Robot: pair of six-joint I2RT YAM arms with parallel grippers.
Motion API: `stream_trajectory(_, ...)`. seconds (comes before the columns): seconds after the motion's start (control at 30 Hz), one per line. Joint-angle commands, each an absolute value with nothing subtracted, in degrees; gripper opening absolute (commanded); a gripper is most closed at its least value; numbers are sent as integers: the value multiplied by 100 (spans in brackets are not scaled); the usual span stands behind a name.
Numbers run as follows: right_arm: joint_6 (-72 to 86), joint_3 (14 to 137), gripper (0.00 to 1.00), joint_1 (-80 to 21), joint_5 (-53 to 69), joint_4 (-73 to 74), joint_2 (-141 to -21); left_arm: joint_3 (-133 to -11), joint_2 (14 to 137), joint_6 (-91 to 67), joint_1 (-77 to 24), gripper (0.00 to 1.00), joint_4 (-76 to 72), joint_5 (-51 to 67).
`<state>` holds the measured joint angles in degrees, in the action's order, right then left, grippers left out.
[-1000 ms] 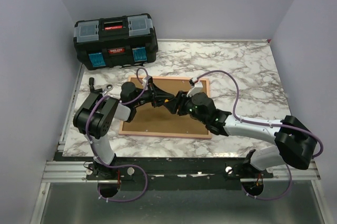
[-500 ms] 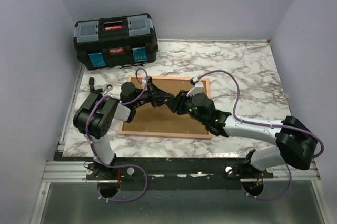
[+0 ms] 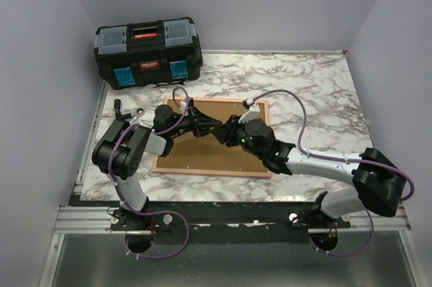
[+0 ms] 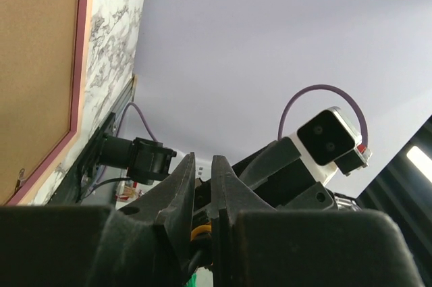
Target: Take the photo out of the frame
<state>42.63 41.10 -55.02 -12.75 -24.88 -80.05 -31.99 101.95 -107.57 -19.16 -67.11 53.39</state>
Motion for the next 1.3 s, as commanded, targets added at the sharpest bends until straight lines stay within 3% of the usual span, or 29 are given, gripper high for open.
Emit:
stream_trajectory(0.0, 4150, 4312, 36, -5493, -1285, -2456, -8168, -3157, 9940, -10538, -1898, 0, -6664, 5327)
stream_trajectory(0.17, 4223, 4316, 39, -5493, -1305, -2427, -8256, -3153, 9916, -10530, -1898, 0, -6656, 5324)
stream_trajectory(0.23, 4188, 4333, 30, -5493, -1336, -2424, -8245, -3148, 9913, -10521, -1898, 0, -6645, 5326)
stream_trajectory(0.37, 4108, 4376, 1, -5498, -1450, -2313, -8168, -3153, 9898, -10474, -1898, 0, -6594, 5326)
stream_trajectory(0.47, 4133, 4329, 1, -5493, -1634, -2141, -8068, -3169, 9813, -10210, -1886, 1, -6440, 5289)
stream_trajectory(0.6, 4162, 4212, 1, -5485, -1804, -1799, -7888, -3270, 9387, -9281, -1782, 54, -5151, 5114)
stream_trajectory(0.67, 4076, 4318, 1, -5442, -1844, -1383, -7882, -3451, 9121, -8743, -1714, 67, -4361, 5051)
stream_trajectory(0.87, 3868, 4612, 1, -4872, -1483, -620, -7947, -3886, 8182, -7321, -1468, 79, -2254, 4513)
stream_trajectory(1.27, 3613, 5121, 1, -3589, -1054, 963, -7945, -4766, 6788, -5613, -1380, 82, -172, 3442)
